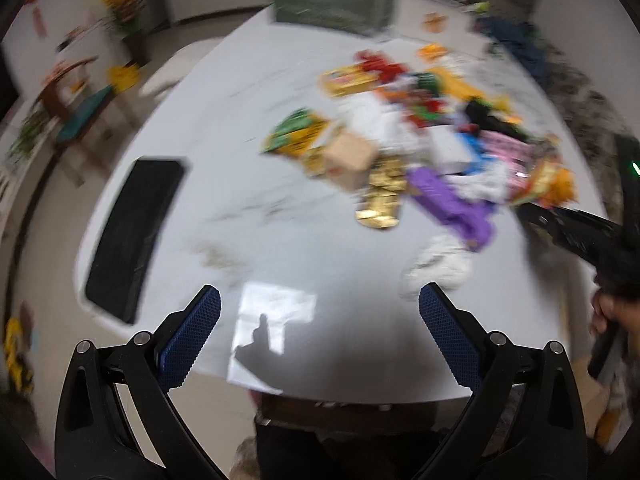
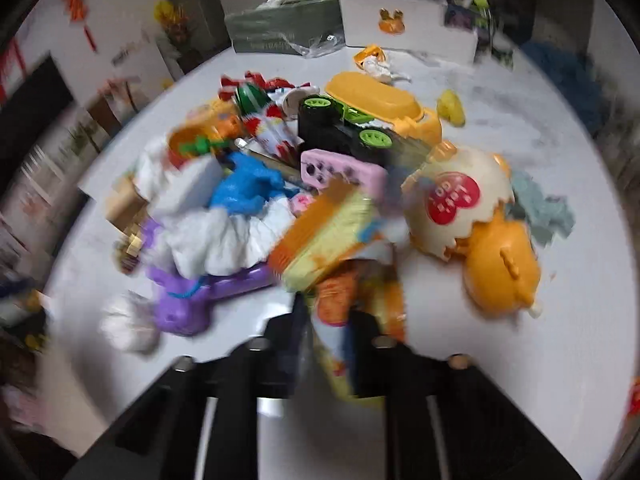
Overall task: Collect trash
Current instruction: 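Grasp the yellow Enaak snack bag with the right gripper and drop it into the box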
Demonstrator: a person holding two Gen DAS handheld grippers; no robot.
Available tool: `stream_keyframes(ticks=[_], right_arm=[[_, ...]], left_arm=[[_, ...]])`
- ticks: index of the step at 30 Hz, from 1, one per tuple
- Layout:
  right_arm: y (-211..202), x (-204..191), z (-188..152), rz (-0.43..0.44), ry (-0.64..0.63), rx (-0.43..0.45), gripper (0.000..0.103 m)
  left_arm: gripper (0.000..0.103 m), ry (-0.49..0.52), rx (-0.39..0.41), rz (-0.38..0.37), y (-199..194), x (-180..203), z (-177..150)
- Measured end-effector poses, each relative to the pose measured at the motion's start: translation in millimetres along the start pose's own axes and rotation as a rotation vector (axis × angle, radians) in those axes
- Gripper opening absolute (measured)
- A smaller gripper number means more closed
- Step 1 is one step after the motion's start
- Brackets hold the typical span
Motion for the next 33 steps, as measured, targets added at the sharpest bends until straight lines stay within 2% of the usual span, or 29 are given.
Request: stream_keyframes(ticks=[3, 6, 9, 10, 11, 12, 13, 15, 19, 22, 24, 28, 30, 31, 32, 33], right_arm=[[-22, -5, -1, 0.042, 0.022, 0.034, 0.008], [-51, -14, -7, 0.087, 0.033, 0.075, 0.008], [-70, -18, -11, 0.096, 0.036, 0.092, 0.009], [-75, -19, -15, 0.093, 0.037, 0.094, 0.009], [-79, -19, -18, 0.093, 0.041, 0.095, 0.009], [-82, -19, -20, 0.091, 0.045, 0.097, 0.009], [-83, -18, -23, 0.086, 0.049, 0.097, 0.009], [-88, -19, -30, 0.082, 0.053, 0.097, 0.009], [-103, -44, -43, 0.145, 0.025, 0.082, 0.009], [-111, -83, -69, 0.279, -0.052, -0.006, 0.009], [-107, -107, -99, 0.364, -0.117, -0.113, 0.009], [-82, -128, -152, 0.432, -0.189, -0.288, 0.009], [-69, -135, -169, 0.451, -0.222, -0.350, 0.010], [-60, -139, -179, 0.453, -0.241, -0.383, 0.014], [-49, -141, -190, 0.442, -0.254, -0.416, 0.032], [-40, -141, -198, 0.427, -0.253, -0.438, 0.045]], left_arm=[[0.096, 0.104, 0.071, -0.071, -6, 33, 1], [0.097, 0.221, 0.123, -0.073, 0, 66, 3], [0.092, 0.282, 0.114, -0.044, 27, 89, 5], [0.068, 0.292, 0.101, -0.035, 37, 93, 5], [0.050, 0.300, 0.061, -0.042, 52, 98, 2], [0.038, 0.274, 0.090, -0.075, 50, 101, 8], [0.028, 0.264, 0.075, -0.081, 53, 101, 10], [0.024, 0.251, 0.060, -0.101, 49, 100, 14], [0.024, 0.221, 0.114, -0.192, -4, 90, 17], [0.024, 0.328, 0.171, -0.260, -58, 83, -1], [0.025, 0.424, 0.112, -0.317, -75, 79, -38], [0.027, 0.522, -0.042, -0.301, -53, 70, -102], [0.035, 0.514, -0.116, -0.307, -35, 66, -125], [0.050, 0.511, -0.133, -0.290, -26, 64, -131], [0.072, 0.509, -0.155, -0.276, -17, 63, -138], [0.078, 0.506, -0.166, -0.267, -11, 61, -142]])
Point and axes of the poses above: each gripper's, at about its wrist camera, not at the fingertips, and y roughly the way its jaws point, x to its right, z to its top, the point moved 10 cm from there along y, roughly the way its jaws point, and after that the axes turned 9 degrees about z, right-handed, at the moved point
